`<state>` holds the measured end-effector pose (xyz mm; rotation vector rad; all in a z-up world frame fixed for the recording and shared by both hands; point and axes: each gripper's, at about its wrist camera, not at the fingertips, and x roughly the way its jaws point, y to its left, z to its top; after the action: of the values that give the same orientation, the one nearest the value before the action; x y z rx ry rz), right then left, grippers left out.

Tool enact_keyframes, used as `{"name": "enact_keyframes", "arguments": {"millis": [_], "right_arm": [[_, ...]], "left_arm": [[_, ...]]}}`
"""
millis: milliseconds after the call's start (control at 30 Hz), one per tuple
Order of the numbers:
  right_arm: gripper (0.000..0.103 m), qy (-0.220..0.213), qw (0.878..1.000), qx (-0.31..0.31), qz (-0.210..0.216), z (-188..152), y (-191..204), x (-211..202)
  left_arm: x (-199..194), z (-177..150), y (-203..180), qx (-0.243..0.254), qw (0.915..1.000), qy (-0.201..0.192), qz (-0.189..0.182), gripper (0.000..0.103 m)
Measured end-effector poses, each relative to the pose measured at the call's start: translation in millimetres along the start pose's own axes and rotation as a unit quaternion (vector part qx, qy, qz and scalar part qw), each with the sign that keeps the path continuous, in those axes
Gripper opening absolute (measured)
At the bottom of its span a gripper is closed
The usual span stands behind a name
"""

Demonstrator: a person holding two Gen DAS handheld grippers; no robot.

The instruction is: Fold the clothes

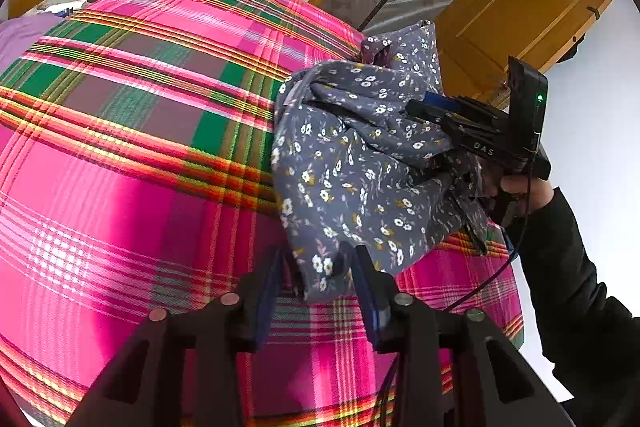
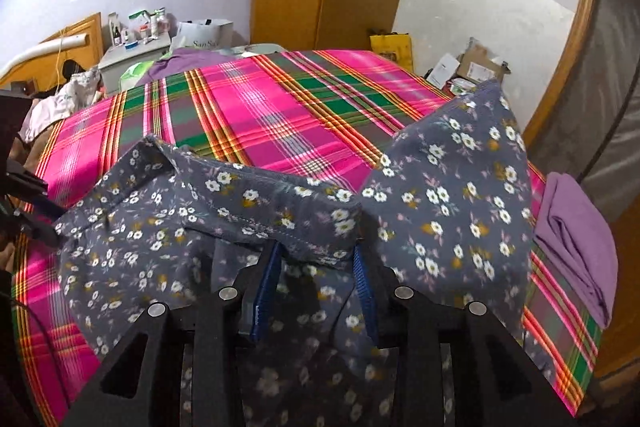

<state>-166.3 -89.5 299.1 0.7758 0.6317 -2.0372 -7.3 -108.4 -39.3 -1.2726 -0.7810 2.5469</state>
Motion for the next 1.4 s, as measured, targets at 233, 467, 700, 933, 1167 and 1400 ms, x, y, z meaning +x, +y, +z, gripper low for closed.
{"name": "enact_keyframes", "arguments": {"millis": [233,467,700,933,1167,1400], "right_arm": [[0.038,0.001,1.0,-0.013,0.007,10,-6,12],[0.038,0.003,0.999,-0.008,0.041,24,-10,21],[0.018,0.049,0.995,0.022,0.086,23,-14,33],[0.005,-0.028,0.999,0.032,0.018,43,-11,-11],[0.005,-0.128,0.988,0.021,-0.078,100,-5,-75],[0.005,-0.204,0.972,0.002,-0.117,157,21,-114]], "left_arm": [[8,1,-10,0.01,0.9999,-0.001,0.003,0.043],[8,-1,-9,0.009,1.0,0.001,0.001,0.04],[10,-2,-4,-0.005,0.9999,0.007,0.007,0.012],[5,1,-12,0.004,1.0,0.0,-0.005,0.003],[-17,16,-20,0.024,0.9991,-0.036,-0.003,0.003],[-53,35,-24,0.044,0.9954,-0.085,0.002,0.003]]}}
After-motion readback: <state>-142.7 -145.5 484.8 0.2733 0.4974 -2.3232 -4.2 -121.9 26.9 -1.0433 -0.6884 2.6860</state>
